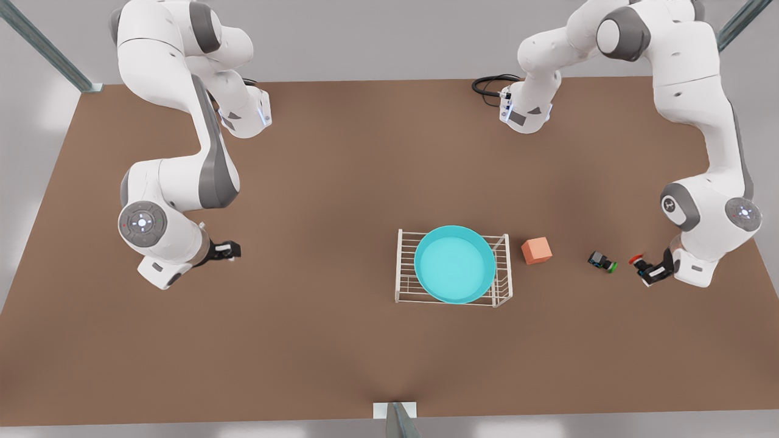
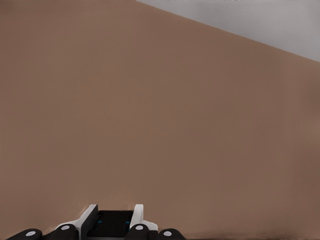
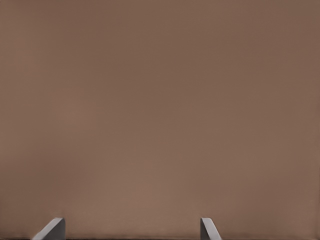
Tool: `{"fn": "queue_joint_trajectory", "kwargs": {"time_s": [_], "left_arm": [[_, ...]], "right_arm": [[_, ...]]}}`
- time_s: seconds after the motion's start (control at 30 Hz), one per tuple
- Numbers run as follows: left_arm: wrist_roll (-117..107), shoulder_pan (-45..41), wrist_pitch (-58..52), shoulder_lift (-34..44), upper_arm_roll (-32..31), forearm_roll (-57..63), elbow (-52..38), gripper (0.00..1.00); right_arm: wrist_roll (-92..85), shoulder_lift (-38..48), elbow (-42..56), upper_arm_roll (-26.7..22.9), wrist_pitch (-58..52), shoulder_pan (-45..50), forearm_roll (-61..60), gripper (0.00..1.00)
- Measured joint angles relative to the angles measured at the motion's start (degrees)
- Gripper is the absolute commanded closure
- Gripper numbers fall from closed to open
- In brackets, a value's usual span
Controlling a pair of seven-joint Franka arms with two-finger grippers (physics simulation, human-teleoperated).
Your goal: Place the plate on the shelf with right arm and place the red button switch in the plate with left arm
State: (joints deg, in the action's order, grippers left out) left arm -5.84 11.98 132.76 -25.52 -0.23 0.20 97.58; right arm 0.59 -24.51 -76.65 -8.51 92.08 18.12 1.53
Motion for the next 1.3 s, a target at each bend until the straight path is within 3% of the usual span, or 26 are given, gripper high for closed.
{"fn": "queue_joint_trajectory", "kwargs": {"time_s": [0.13, 0.27, 0.47, 0.67, 0.7, 0.9, 1.03, 1.17, 1.2, 1.23, 1.27, 1.3], "left_arm": [[-5.64, -5.18, -11.51, 0.02, -9.97, -1.67, -12.09, 0.55], [-13.93, -6.33, -18.38, 0.0, -21.49, -2.94, -14.48, 0.55], [-24.31, -13.0, -21.88, -2.14, -24.23, -3.39, -11.93, 0.55], [-31.97, -13.43, -16.45, -6.7, -24.18, -3.79, -13.03, 0.54], [-33.0, -13.62, -15.39, -6.99, -24.17, -3.91, -13.06, 0.0], [-37.11, -14.18, -12.33, -6.72, -23.91, -1.42, -13.08, 0.0], [-33.33, -8.29, -26.19, -4.76, -23.67, 7.48, -26.08, 0.0], [-28.9, -0.07, -36.29, -2.42, -23.12, 10.51, -28.38, 0.0], [-27.08, -4.23, -38.9, -0.56, -15.48, 8.88, -28.01, 0.0], [-25.15, -8.32, -40.1, 5.17, -7.94, 5.71, -20.51, 0.0], [-23.33, -11.15, -38.88, 12.61, -3.97, 3.28, -8.67, 0.0], [-21.6, -12.6, -37.74, 15.61, -1.96, 1.73, -4.14, 0.0]], "right_arm": [[-2.98, 0.0, 0.07, 0.03, -1.21, -0.02, 0.18, 0.0], [-5.39, -0.01, 0.07, 0.06, -1.79, -0.09, 0.23, 0.0], [-8.11, -0.09, 0.03, 0.0, -2.22, -0.1, 0.26, 0.0], [-10.06, -0.06, 0.03, 0.0, -2.39, -0.1, 0.32, 0.0], [-10.32, -0.07, 0.05, 0.0, -2.41, -0.1, 0.32, 0.0], [-11.62, -0.07, 0.01, 0.0, -2.47, -0.1, 0.31, 0.0], [-12.28, -0.08, 0.06, 0.0, -2.48, -0.1, 0.29, 0.0], [-12.83, -0.16, 0.01, -0.21, -2.48, -0.16, 0.31, 0.0], [-12.96, -0.18, 0.0, -0.33, -2.49, -0.21, 0.38, 0.0], [-13.1, -0.18, -0.01, -0.39, -2.61, -0.79, 0.49, 0.0], [-13.26, -0.18, 0.02, -0.46, -3.05, -1.66, 0.47, 0.0], [-13.42, -0.17, 0.05, -0.47, -3.45, -2.32, 0.53, 0.0]]}}
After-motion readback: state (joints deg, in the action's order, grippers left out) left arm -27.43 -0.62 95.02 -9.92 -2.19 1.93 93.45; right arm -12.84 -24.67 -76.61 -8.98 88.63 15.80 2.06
